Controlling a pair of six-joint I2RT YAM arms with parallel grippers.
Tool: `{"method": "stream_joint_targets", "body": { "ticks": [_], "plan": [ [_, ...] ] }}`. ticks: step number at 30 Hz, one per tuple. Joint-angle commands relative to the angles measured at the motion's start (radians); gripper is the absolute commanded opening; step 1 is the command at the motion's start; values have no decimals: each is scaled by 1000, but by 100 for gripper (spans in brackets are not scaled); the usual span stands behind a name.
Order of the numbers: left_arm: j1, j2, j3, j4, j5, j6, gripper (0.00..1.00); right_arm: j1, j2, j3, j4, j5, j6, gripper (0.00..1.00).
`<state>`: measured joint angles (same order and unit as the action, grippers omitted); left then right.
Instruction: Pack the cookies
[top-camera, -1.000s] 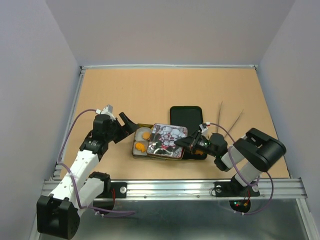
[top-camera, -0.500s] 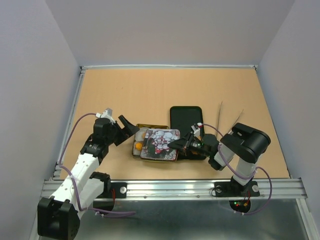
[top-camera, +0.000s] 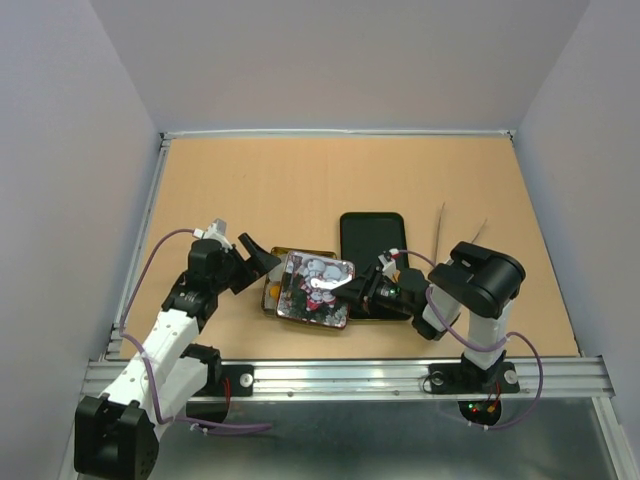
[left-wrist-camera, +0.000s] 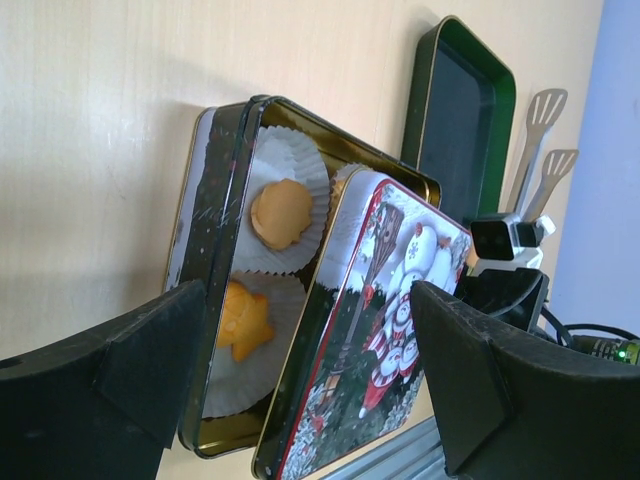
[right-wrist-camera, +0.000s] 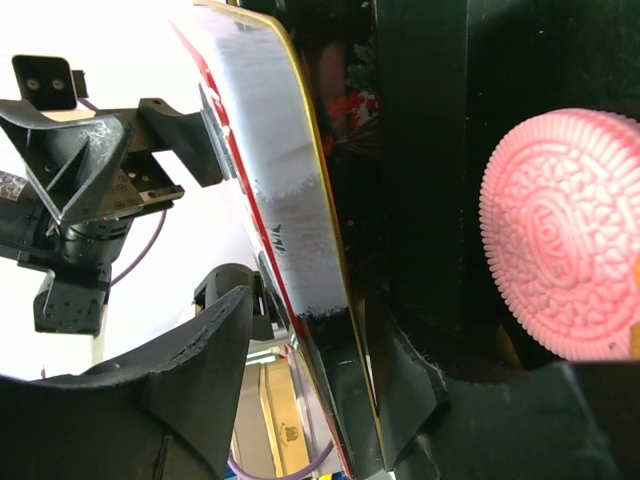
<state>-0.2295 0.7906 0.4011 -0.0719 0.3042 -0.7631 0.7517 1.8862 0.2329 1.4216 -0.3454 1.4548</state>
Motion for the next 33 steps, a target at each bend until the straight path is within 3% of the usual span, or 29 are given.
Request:
{"method": "stream_joint_targets", "body": {
  "ticks": [1, 12, 27, 33],
  "plan": [
    [-14, -10, -18, 47, 10, -4, 93, 14, 1, -6, 393, 37, -22, 56],
    [-62, 9, -45, 66, -19, -16, 93, 28, -104, 78, 186, 62, -43, 55],
    [-133, -24, -65, 92, -42, -28, 93, 84, -61, 233, -3, 158, -70, 50],
    [-149, -19, -73, 106, -37, -25, 93, 100, -82, 339, -173, 201, -105, 51]
  ]
}}
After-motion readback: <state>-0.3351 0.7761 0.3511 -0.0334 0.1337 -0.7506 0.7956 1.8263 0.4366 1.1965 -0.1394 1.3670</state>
